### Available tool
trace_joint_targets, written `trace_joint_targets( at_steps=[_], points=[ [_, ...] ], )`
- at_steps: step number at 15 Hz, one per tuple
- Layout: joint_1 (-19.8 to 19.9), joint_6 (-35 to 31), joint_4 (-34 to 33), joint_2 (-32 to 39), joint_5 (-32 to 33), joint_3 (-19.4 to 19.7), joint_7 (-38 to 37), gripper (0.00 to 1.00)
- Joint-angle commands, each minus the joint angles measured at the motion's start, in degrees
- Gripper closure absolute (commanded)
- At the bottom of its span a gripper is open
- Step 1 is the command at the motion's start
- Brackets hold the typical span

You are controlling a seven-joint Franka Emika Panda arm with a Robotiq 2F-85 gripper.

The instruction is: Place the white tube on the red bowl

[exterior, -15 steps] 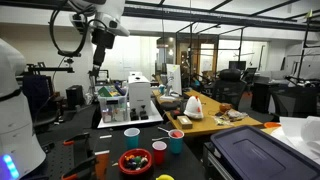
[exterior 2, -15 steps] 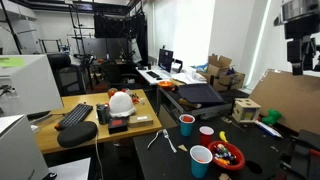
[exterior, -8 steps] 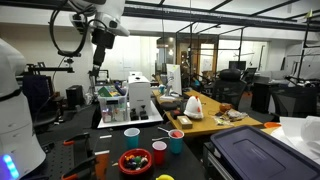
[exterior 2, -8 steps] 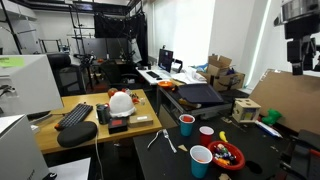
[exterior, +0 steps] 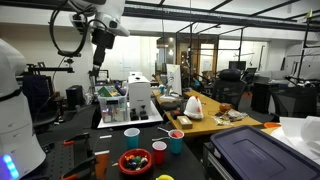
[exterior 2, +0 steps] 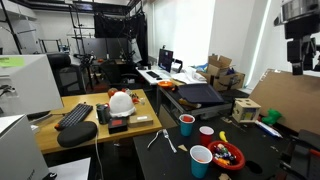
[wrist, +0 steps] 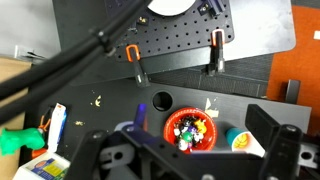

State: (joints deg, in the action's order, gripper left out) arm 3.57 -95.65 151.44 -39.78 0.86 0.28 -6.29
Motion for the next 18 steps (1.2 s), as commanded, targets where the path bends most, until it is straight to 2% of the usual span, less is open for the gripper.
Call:
trace_joint_targets(
  at_steps=[1,6,10,18],
  points=[
    [0.0,0.2,-0.1,0.0,0.0,0.0,0.0,0.00],
    [1.0,-1.7,-3.4,4.6,0.8,1.9,1.4,0.00],
    [2.5,-6.0,-7.7,9.9,1.1,4.2,1.6,0.00],
    [7.3,-14.4,-18.6,22.0,-2.1,12.0,1.4,0.00]
  ],
)
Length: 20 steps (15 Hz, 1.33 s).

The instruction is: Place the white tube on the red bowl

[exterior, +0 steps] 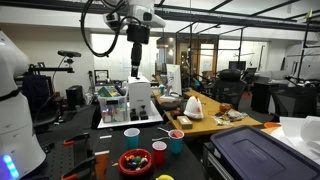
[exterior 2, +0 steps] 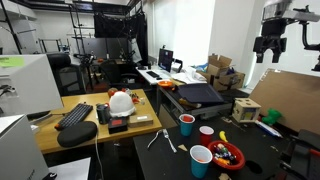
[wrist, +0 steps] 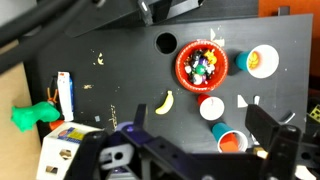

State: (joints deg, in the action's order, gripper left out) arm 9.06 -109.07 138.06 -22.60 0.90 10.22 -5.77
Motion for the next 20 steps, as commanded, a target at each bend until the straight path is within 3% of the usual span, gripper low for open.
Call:
trace_joint_targets(
  at_steps=[1,11,20],
  points=[
    [2.3,-1.4,-6.9,6.4,-3.2,3.1,1.1,0.00],
    [6.5,-10.4,-21.7,26.2,-10.6,7.3,-3.3,0.00],
    [13.0,-10.7,-30.2,43.5,-18.7,8.6,-6.7,0.00]
  ],
)
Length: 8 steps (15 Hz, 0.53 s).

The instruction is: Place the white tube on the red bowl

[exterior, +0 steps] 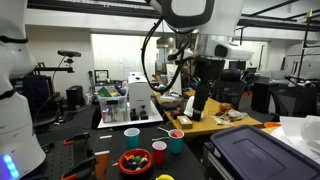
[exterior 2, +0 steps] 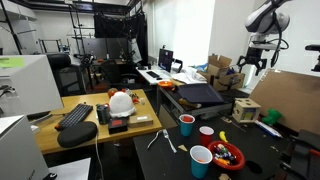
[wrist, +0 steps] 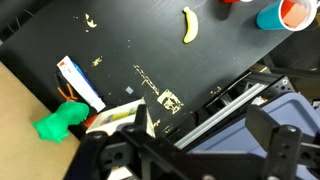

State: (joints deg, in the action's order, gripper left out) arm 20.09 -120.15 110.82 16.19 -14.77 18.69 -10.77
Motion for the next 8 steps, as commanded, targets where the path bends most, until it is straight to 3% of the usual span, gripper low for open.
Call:
trace_joint_targets(
  at_steps=[1,8],
  points=[
    [2.9,0.3,-2.9,5.9,-4.4,-0.1,-1.3,0.00],
    [9.3,-2.3,-1.5,12.7,-13.4,-0.1,-0.8,0.00]
  ],
)
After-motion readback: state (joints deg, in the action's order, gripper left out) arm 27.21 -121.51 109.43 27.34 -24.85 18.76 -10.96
